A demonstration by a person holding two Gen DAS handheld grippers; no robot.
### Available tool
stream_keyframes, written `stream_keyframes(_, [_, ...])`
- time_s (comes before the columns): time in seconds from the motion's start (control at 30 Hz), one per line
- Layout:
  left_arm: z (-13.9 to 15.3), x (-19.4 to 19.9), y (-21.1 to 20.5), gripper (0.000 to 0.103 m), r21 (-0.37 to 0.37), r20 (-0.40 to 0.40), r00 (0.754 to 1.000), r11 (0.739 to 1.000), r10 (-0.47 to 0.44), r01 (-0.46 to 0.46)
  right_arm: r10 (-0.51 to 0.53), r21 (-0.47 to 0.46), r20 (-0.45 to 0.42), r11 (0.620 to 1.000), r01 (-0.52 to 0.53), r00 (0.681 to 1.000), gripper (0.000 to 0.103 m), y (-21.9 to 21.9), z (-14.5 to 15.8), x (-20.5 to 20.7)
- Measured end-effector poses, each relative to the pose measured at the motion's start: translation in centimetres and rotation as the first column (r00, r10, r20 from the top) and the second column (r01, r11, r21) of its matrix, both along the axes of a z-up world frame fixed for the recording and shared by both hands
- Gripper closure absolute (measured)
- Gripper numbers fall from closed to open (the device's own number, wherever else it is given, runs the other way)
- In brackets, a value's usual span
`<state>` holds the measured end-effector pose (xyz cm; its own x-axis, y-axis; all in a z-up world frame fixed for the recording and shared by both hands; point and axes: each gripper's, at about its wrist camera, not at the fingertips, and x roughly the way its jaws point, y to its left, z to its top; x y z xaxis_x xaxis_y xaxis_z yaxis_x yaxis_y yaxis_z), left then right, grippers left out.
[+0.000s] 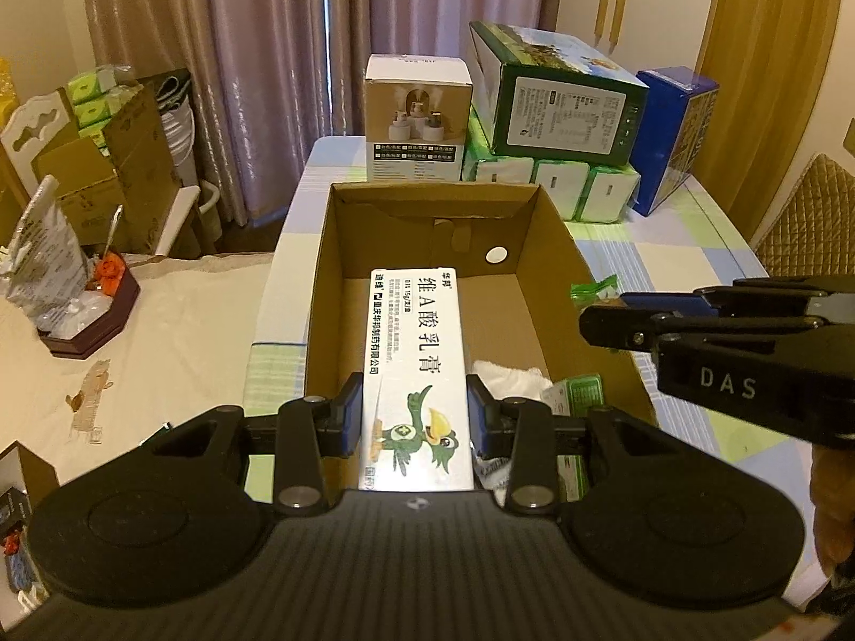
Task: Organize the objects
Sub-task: 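Lower the medicine box and candy into the cardboard box with both tools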
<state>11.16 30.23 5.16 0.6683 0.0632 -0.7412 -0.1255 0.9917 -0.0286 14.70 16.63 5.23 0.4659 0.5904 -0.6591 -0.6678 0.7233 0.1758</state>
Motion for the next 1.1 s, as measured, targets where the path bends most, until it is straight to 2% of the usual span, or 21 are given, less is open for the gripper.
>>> stream_keyframes(0.47, [-0.6, 5.5, 1.5, 0.070, -0.008, -0.039, 0.999, 0.999, -0.035, 0.035, -0.014, -0.032, -0.065, 0.999, 0.012, 0.998, 0.084, 2.3, -1.8, 4.5])
stream_keyframes(0.8, [-1.8, 7.1, 2.2, 0.070, -0.036, -0.057, 0.998, 0.999, -0.029, 0.027, -0.025, -0.037, -0.089, 0.999, 0.022, 0.996, 0.084, 2.6, -2.7, 6.0])
stream_keyframes(1.1, [-2.2, 8.2, 2.4, 0.070, -0.046, -0.043, 0.999, 0.999, -0.025, 0.023, -0.029, -0.028, -0.100, 0.999, 0.026, 0.995, 0.084, 2.8, -3.2, 7.0])
